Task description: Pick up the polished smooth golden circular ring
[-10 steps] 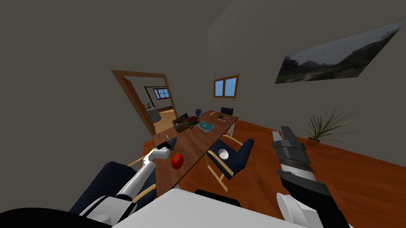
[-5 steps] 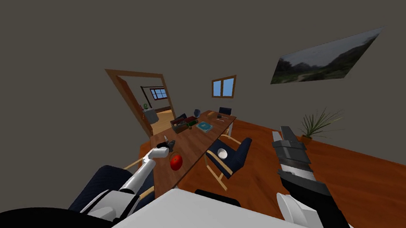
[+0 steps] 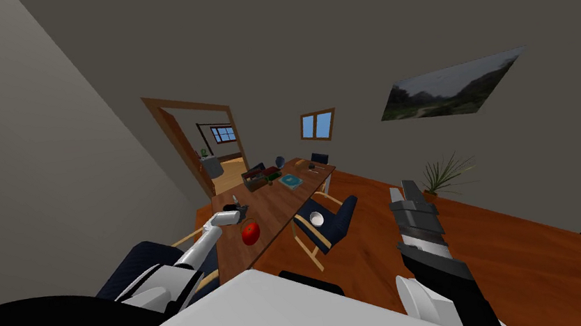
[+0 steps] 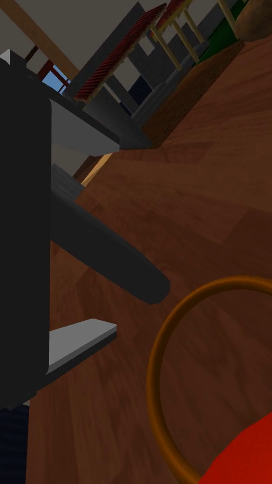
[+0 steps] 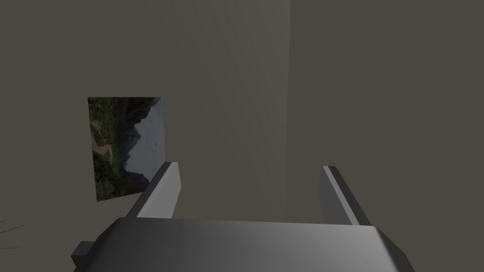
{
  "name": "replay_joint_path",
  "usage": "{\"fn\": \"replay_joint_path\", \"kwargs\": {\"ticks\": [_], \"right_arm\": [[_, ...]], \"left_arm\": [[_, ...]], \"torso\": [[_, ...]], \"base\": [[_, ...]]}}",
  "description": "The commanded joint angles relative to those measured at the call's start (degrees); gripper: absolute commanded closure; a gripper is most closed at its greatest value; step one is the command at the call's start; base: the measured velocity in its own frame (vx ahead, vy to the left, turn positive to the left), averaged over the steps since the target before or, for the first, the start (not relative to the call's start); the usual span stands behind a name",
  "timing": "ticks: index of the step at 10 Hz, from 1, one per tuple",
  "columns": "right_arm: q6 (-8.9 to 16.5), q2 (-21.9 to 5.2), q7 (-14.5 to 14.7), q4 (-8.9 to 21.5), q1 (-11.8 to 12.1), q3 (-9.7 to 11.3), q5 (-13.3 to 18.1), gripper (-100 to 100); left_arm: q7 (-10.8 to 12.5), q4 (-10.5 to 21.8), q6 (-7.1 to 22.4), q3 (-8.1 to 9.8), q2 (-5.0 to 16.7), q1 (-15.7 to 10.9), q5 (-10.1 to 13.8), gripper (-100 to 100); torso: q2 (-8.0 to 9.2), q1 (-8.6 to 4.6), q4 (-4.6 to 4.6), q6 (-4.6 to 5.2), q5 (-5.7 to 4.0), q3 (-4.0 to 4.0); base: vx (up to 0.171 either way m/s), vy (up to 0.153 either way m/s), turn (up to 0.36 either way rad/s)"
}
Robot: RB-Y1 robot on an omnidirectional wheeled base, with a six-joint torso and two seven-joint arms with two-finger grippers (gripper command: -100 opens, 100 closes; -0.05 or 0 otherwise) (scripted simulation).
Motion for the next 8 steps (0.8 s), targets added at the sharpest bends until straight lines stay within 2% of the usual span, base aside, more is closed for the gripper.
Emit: {"fn": "replay_joint_path", "kwargs": {"ticks": [1,2,3,4,5,6,7,8], "right_arm": [[0.0,0.0,0.0,0.0,0.0,0.0,0.0,0],[0.0,0.0,0.0,0.0,0.0,0.0,0.0,0],[0.0,0.0,0.0,0.0,0.0,0.0,0.0,0],[0.0,0.0,0.0,0.0,0.0,0.0,0.0,0],[0.0,0.0,0.0,0.0,0.0,0.0,0.0,0],[0.0,0.0,0.0,0.0,0.0,0.0,0.0,0],[0.0,0.0,0.0,0.0,0.0,0.0,0.0,0],[0.0,0.0,0.0,0.0,0.0,0.0,0.0,0]], "left_arm": [[-1.67,2.86,2.86,0.25,0.74,-1.99,1.68,-100],[-1.67,4.6,3.43,0.25,0.74,-1.99,1.68,-100],[-2.84,7.49,4.97,0.52,1.2,-3.4,2.76,-100],[-2.84,8.43,6.16,0.52,1.2,-3.4,2.76,-100],[-3.97,11.18,7.84,0.79,1.66,-4.75,3.82,-100],[-3.97,11.8,8.78,0.79,1.66,-4.75,3.82,-100],[-5.06,15.03,10.31,1.05,2.12,-6.04,4.83,-100],[-5.06,15.03,11.29,1.05,2.12,-6.04,4.83,-100]], "torso": [[0.0,0.0,0.0,0.0,0.0,0.0],[0.0,0.01,0.01,0.02,-0.01,0.0],[0.0,0.02,0.0,-0.01,0.01,0.0],[0.0,0.01,0.0,0.01,0.0,0.0],[0.0,0.01,0.0,-0.01,0.0,0.0],[0.0,0.02,0.0,0.01,0.0,0.0],[0.0,0.01,0.0,-0.01,0.0,0.0],[0.0,0.01,0.0,0.0,0.0,0.0]], "base": [[-0.01,0.009,-0.088],[-0.007,0.011,-0.051],[-0.009,0.009,-0.088],[-0.007,0.01,-0.05],[-0.008,0.011,-0.082],[-0.007,0.011,-0.051],[-0.005,0.009,-0.077],[-0.004,0.009,-0.045]]}}
